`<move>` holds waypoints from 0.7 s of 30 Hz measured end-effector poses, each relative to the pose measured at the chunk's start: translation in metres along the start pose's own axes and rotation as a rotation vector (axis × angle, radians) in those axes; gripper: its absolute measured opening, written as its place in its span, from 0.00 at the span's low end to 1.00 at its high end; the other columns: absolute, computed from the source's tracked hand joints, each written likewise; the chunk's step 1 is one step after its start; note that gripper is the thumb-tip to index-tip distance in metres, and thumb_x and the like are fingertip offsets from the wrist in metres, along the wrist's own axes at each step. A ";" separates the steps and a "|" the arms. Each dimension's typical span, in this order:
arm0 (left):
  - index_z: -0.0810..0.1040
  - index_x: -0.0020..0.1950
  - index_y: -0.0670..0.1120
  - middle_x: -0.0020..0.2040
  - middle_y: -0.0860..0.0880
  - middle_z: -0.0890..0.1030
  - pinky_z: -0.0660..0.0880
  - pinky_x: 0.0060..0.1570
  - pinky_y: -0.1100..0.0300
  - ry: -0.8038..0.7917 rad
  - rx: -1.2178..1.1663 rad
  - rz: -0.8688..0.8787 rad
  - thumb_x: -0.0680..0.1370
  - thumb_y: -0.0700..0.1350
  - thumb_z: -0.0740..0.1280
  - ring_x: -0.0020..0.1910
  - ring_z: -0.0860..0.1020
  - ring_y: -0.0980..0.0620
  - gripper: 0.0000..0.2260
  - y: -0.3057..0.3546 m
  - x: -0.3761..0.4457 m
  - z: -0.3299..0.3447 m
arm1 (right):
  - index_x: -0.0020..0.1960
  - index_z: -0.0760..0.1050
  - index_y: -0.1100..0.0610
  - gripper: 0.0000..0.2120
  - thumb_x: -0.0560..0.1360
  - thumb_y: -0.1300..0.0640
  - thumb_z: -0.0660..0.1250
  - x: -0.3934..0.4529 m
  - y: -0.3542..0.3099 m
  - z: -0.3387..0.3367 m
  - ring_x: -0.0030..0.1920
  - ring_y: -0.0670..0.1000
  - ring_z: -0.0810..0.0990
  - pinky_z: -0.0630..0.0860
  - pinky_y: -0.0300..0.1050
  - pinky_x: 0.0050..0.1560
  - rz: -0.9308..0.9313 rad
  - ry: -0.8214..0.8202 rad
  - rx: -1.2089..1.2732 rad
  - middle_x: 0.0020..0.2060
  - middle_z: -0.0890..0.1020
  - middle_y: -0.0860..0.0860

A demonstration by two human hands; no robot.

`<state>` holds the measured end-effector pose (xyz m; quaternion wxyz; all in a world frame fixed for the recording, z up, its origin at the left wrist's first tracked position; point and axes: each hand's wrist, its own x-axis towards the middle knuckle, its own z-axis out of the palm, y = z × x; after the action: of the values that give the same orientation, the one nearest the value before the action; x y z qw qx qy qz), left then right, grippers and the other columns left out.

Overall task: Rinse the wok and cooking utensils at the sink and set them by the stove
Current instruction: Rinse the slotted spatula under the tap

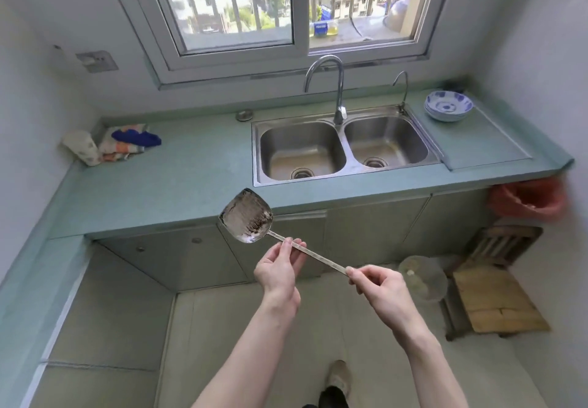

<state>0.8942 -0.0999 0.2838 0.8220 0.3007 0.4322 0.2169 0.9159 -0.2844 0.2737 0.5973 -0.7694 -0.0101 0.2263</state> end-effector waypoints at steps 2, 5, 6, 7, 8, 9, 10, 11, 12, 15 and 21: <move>0.79 0.47 0.38 0.39 0.43 0.86 0.85 0.46 0.56 0.013 -0.009 0.006 0.81 0.33 0.69 0.38 0.86 0.48 0.03 -0.002 0.015 0.025 | 0.38 0.83 0.58 0.16 0.79 0.48 0.74 0.028 -0.011 -0.012 0.29 0.42 0.68 0.64 0.31 0.31 -0.017 -0.004 -0.003 0.30 0.75 0.47; 0.79 0.47 0.39 0.39 0.43 0.86 0.85 0.46 0.55 0.024 -0.014 0.018 0.81 0.34 0.69 0.39 0.86 0.48 0.03 -0.003 0.037 0.058 | 0.37 0.83 0.57 0.16 0.79 0.49 0.74 0.063 -0.024 -0.022 0.29 0.42 0.67 0.63 0.31 0.31 -0.039 -0.011 0.003 0.29 0.75 0.46; 0.79 0.47 0.39 0.40 0.43 0.85 0.85 0.47 0.55 0.032 -0.011 0.023 0.81 0.34 0.68 0.39 0.86 0.48 0.03 -0.004 0.044 0.067 | 0.37 0.83 0.57 0.16 0.79 0.49 0.73 0.072 -0.027 -0.024 0.29 0.42 0.67 0.63 0.31 0.31 -0.044 -0.010 0.005 0.29 0.75 0.46; 0.79 0.47 0.39 0.40 0.43 0.85 0.85 0.48 0.55 0.037 -0.006 0.024 0.81 0.34 0.68 0.39 0.86 0.49 0.03 -0.004 0.050 0.075 | 0.37 0.83 0.57 0.16 0.79 0.49 0.73 0.080 -0.029 -0.026 0.30 0.42 0.68 0.64 0.31 0.32 -0.048 -0.008 0.009 0.29 0.75 0.46; 0.79 0.48 0.39 0.40 0.43 0.86 0.85 0.48 0.54 0.036 0.001 0.022 0.81 0.34 0.68 0.39 0.86 0.49 0.03 -0.004 0.057 0.083 | 0.37 0.83 0.57 0.16 0.80 0.49 0.73 0.088 -0.031 -0.028 0.31 0.43 0.68 0.64 0.32 0.32 -0.052 -0.007 0.016 0.29 0.74 0.46; 0.79 0.48 0.39 0.40 0.43 0.86 0.85 0.49 0.54 0.034 0.008 0.022 0.81 0.35 0.68 0.39 0.86 0.49 0.03 -0.004 0.063 0.091 | 0.37 0.82 0.57 0.16 0.80 0.49 0.73 0.096 -0.033 -0.029 0.32 0.43 0.68 0.64 0.32 0.33 -0.050 -0.006 0.023 0.30 0.74 0.46; 0.80 0.49 0.38 0.40 0.42 0.86 0.85 0.48 0.54 0.031 0.016 0.026 0.81 0.35 0.68 0.40 0.86 0.48 0.02 -0.004 0.071 0.098 | 0.36 0.82 0.56 0.16 0.80 0.49 0.73 0.105 -0.035 -0.029 0.32 0.43 0.68 0.64 0.32 0.33 -0.046 -0.006 0.033 0.30 0.74 0.46; 0.80 0.49 0.38 0.42 0.42 0.86 0.85 0.48 0.54 0.023 0.022 0.029 0.81 0.35 0.68 0.40 0.86 0.48 0.02 -0.004 0.079 0.105 | 0.35 0.81 0.55 0.16 0.80 0.50 0.73 0.114 -0.036 -0.030 0.32 0.44 0.67 0.64 0.32 0.33 -0.043 -0.006 0.049 0.30 0.73 0.46; 0.80 0.49 0.38 0.42 0.41 0.86 0.85 0.47 0.55 0.012 0.032 0.032 0.81 0.35 0.68 0.41 0.86 0.48 0.02 -0.003 0.086 0.109 | 0.34 0.81 0.54 0.16 0.80 0.50 0.73 0.121 -0.037 -0.030 0.32 0.44 0.67 0.64 0.32 0.33 -0.039 -0.007 0.067 0.30 0.73 0.46; 0.79 0.54 0.35 0.44 0.40 0.86 0.85 0.46 0.55 -0.033 0.058 0.031 0.81 0.35 0.69 0.44 0.86 0.46 0.04 0.002 0.113 0.126 | 0.33 0.80 0.52 0.17 0.79 0.50 0.73 0.151 -0.045 -0.029 0.32 0.43 0.68 0.64 0.31 0.34 -0.027 -0.017 0.087 0.30 0.73 0.45; 0.80 0.56 0.35 0.47 0.38 0.85 0.84 0.44 0.58 -0.047 0.058 0.009 0.81 0.35 0.68 0.45 0.86 0.47 0.05 0.015 0.176 0.171 | 0.39 0.83 0.56 0.15 0.80 0.48 0.73 0.227 -0.068 -0.026 0.34 0.45 0.70 0.68 0.35 0.38 -0.047 -0.045 0.031 0.30 0.75 0.46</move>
<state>1.1304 -0.0335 0.2683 0.8220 0.3312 0.4175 0.2009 1.1460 -0.2239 0.2655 0.6140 -0.7542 -0.0381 0.2297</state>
